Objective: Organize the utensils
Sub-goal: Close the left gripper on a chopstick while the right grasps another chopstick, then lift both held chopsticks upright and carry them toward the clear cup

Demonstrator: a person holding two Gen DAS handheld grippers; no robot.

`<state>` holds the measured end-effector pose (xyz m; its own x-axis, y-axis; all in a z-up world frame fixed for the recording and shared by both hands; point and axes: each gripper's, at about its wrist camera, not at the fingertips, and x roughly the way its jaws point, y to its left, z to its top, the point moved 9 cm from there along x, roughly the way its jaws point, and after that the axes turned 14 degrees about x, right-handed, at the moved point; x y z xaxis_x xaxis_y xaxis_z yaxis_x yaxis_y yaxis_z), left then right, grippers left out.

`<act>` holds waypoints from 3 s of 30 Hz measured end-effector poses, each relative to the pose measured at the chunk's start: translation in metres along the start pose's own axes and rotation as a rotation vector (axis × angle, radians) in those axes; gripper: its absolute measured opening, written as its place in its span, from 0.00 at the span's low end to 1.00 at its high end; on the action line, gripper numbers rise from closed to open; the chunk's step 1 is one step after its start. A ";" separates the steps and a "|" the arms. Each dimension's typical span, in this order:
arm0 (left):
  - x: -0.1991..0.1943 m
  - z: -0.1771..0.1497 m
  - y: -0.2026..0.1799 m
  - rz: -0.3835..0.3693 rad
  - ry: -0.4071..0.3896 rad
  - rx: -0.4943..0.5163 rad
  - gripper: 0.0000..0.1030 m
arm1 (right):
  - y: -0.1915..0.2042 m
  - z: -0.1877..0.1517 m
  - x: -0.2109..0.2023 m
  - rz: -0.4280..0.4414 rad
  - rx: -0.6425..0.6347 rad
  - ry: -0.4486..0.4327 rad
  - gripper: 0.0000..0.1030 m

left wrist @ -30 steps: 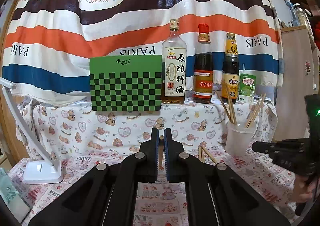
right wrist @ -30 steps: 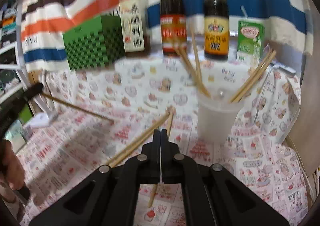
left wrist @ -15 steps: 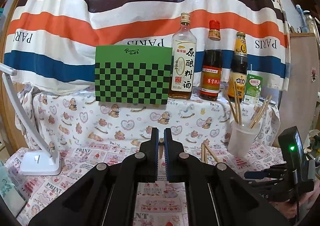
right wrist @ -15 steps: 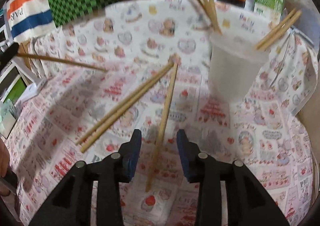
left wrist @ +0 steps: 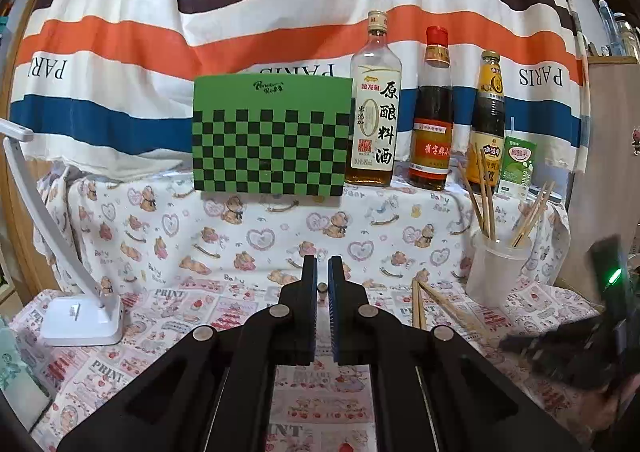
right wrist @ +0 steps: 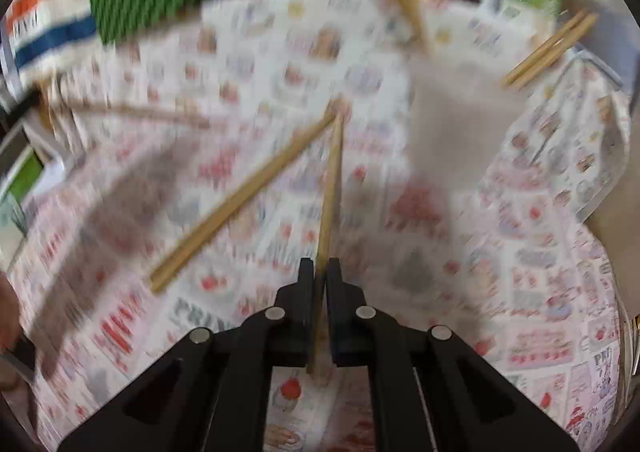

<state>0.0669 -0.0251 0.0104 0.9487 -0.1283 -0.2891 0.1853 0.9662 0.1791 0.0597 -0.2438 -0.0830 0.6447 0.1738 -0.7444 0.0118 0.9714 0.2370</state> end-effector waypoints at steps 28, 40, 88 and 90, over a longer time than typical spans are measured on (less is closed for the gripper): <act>-0.001 0.001 -0.011 -0.041 -0.012 0.000 0.04 | -0.005 0.069 -0.144 0.307 0.120 -0.577 0.04; -0.009 0.005 -0.012 -0.049 -0.045 0.001 0.04 | -0.001 0.063 -0.102 0.299 0.134 -0.457 0.06; 0.031 0.259 -0.189 -0.382 -0.319 0.138 0.04 | -0.088 0.202 -0.156 0.162 0.299 -0.774 0.05; 0.048 0.261 -0.194 -0.382 -0.323 0.112 0.04 | -0.095 0.205 -0.143 0.146 0.310 -0.753 0.05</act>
<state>0.1435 -0.2766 0.2069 0.8353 -0.5473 -0.0517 0.5440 0.8093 0.2217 0.1231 -0.3939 0.1291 0.9943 0.0331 -0.1013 0.0273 0.8397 0.5423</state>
